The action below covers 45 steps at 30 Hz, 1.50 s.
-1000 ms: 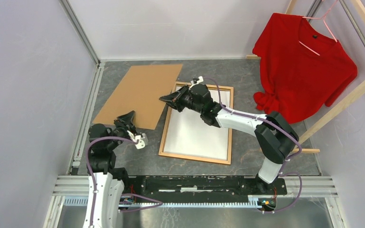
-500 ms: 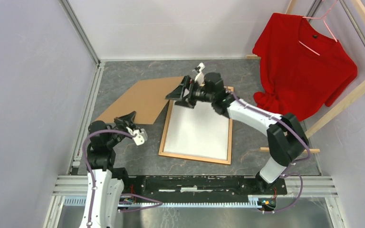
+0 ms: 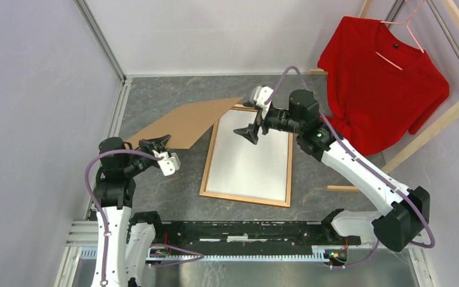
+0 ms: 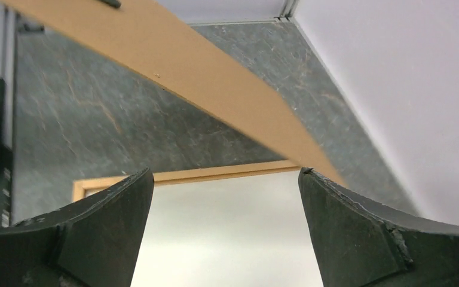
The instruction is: Put the photo into the frame
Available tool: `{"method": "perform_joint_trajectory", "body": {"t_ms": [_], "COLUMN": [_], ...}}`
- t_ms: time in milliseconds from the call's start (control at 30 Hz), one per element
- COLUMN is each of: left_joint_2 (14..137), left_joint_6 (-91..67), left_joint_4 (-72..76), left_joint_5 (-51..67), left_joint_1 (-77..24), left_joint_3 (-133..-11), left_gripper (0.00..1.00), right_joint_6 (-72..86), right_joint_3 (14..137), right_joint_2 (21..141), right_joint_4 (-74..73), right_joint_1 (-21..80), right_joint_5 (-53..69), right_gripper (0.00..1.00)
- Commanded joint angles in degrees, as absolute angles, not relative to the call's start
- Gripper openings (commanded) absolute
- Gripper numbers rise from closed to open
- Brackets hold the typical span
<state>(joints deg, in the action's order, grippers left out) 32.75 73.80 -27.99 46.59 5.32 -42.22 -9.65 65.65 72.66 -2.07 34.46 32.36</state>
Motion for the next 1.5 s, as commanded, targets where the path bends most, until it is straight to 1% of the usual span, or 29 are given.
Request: {"method": "perform_joint_trajectory", "body": {"t_ms": [0,133,233,467,567,800,867,900,967,1133,1200,1233,1267,1300,1367,1400,1433,1467], "left_joint_2": [33.7,34.9,35.2,34.9,34.5,34.6,34.3,34.3,34.2,34.2,34.2,34.1,33.8,33.3,32.0,31.6,31.3,31.4], "left_joint_6": [79.4,82.1,82.5,87.3,88.3,88.7,89.2,89.6,90.2,90.7,91.3,91.6,91.0,89.4,83.2,79.6,75.6,71.1], "left_joint_4": [-35.1,-41.0,-42.2,-46.5,-46.6,-46.6,-46.5,-46.6,-46.6,-46.6,-46.7,-46.5,-45.6,-44.0,-36.9,-34.7,-30.0,-26.2], "left_joint_5": [52.0,52.9,52.9,53.4,53.4,53.1,53.1,53.0,52.9,52.7,52.4,52.3,52.1,51.9,51.4,51.2,50.8,50.2], "left_joint_1": [5.4,5.4,5.4,5.4,5.4,5.4,5.4,5.4,5.4,5.4,5.4,5.4,5.4,5.4,5.4,5.4,5.4,5.4], "left_joint_3": [-49.2,-52.7,-53.5,-53.7,-53.4,-53.4,-53.0,-52.8,-52.5,-52.1,-51.9,-51.6,-51.3,-50.8,-49.3,-48.7,-48.3,-48.1], "left_gripper": [0.02,0.02,0.02,0.02,0.02,0.02,0.02,0.02,0.02,0.02,0.02,0.04,0.1,0.3,0.79,0.95,0.99,1.0], "right_joint_6": [-34.6,-42.1,-41.2,-41.4,-41.4,-42.9,-42.9,-42.9,-42.3,-40.6,-39.7,-39.4,-38.9,-38.3,-36.9,-36.1,-35.2,-33.6], "right_joint_3": [64.2,65.7,64.5,63.4,65.2,69.1,69.2,69.2,69.6,70.8,71.2,71.1,70.9,70.1,68.2,67.1,66.5,65.9], "right_joint_2": [73.8,76.3,77.6,79.7,82.2,87.5,88.4,88.9,89.8,91.5,91.9,92.0,91.8,91.4,89.9,89.2,88.3,87.7], "right_joint_4": [-3.8,-7.7,-4.0,2.4,2.7,1.8,3.0,3.6,5.0,7.3,7.6,7.8,8.6,9.9,13.4,15.3,17.0,18.7], "right_joint_1": [38.9,42.4,43.0,43.8,44.7,47.3,47.9,48.2,48.4,48.5,48.5,48.5,48.5,48.5,48.6,48.5,48.5,48.5], "right_joint_5": [32.2,31.2,29.7,27.0,27.2,25.6,24.4,23.7,21.7,18.9,18.2,18.0,17.7,17.4,16.6,16.3,16.0,15.6], "right_gripper": [0.98,0.98,0.97,0.88,0.84,0.81,0.78,0.75,0.64,0.22,0.01,0.0,0.0,0.0,0.0,0.0,0.0,0.0]}}
